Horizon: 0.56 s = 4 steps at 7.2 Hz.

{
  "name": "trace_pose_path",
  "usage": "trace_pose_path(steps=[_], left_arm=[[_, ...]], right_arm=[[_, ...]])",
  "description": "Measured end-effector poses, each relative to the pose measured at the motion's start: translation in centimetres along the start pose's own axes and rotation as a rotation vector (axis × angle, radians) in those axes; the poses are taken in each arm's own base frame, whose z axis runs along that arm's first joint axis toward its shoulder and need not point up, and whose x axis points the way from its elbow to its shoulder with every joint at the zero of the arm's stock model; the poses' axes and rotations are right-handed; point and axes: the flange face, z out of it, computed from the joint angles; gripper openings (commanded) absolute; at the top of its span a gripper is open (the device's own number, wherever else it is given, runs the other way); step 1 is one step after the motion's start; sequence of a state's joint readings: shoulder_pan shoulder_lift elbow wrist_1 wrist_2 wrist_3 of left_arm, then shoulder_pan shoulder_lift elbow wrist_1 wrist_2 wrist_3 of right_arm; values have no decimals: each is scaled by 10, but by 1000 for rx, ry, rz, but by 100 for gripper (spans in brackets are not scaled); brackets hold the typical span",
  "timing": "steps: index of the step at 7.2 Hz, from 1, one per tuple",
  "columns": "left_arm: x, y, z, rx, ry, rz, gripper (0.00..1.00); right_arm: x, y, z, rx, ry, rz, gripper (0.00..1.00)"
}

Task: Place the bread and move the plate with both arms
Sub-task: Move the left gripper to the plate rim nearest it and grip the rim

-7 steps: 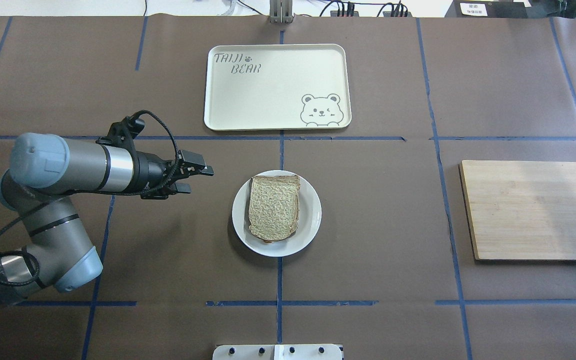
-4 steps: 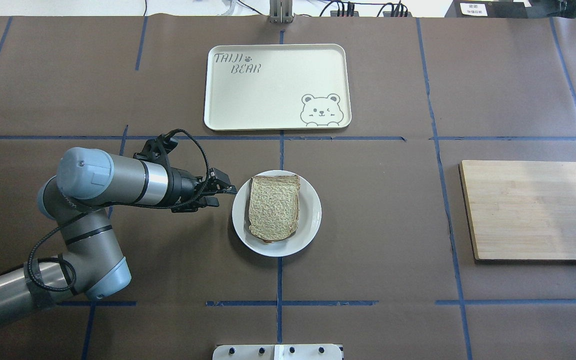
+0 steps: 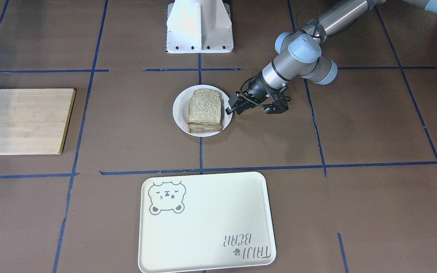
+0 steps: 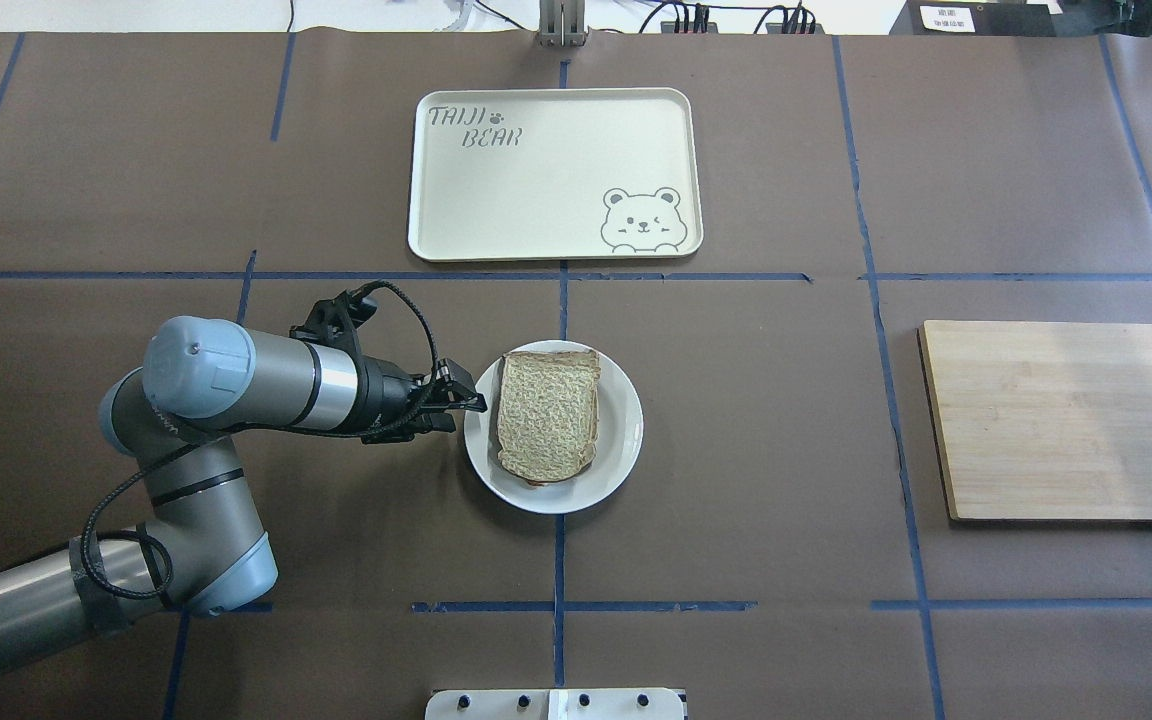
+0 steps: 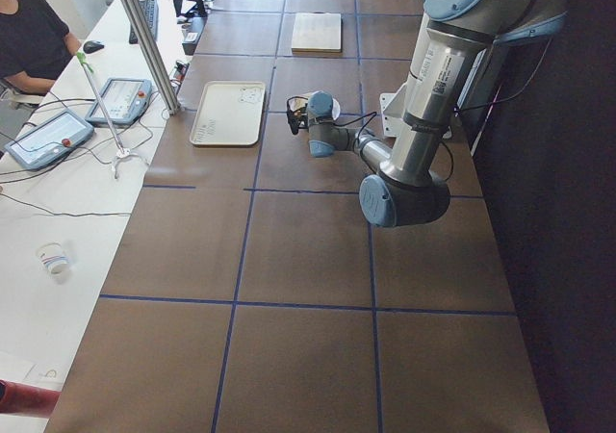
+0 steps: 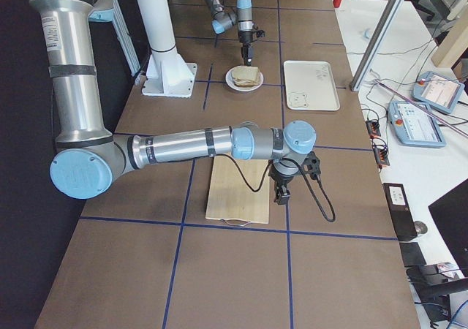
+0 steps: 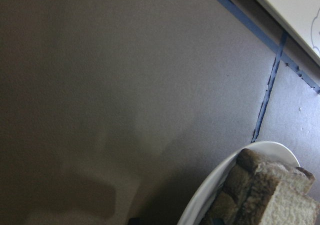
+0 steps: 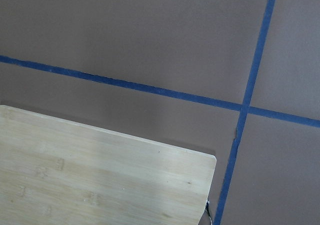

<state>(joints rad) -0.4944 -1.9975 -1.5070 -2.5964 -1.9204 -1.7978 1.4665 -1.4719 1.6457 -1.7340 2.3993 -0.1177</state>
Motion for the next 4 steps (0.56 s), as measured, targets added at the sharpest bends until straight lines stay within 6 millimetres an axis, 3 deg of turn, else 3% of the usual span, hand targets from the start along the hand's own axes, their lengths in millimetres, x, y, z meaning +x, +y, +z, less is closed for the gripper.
trace_pose_path(steps=[2, 4], left_arm=[[1, 15, 8, -13, 3, 7, 42], [1, 24, 13, -25, 4, 11, 41]], right_arm=[[2, 1, -1, 1, 0, 2, 100], [2, 1, -1, 2, 0, 4, 100]])
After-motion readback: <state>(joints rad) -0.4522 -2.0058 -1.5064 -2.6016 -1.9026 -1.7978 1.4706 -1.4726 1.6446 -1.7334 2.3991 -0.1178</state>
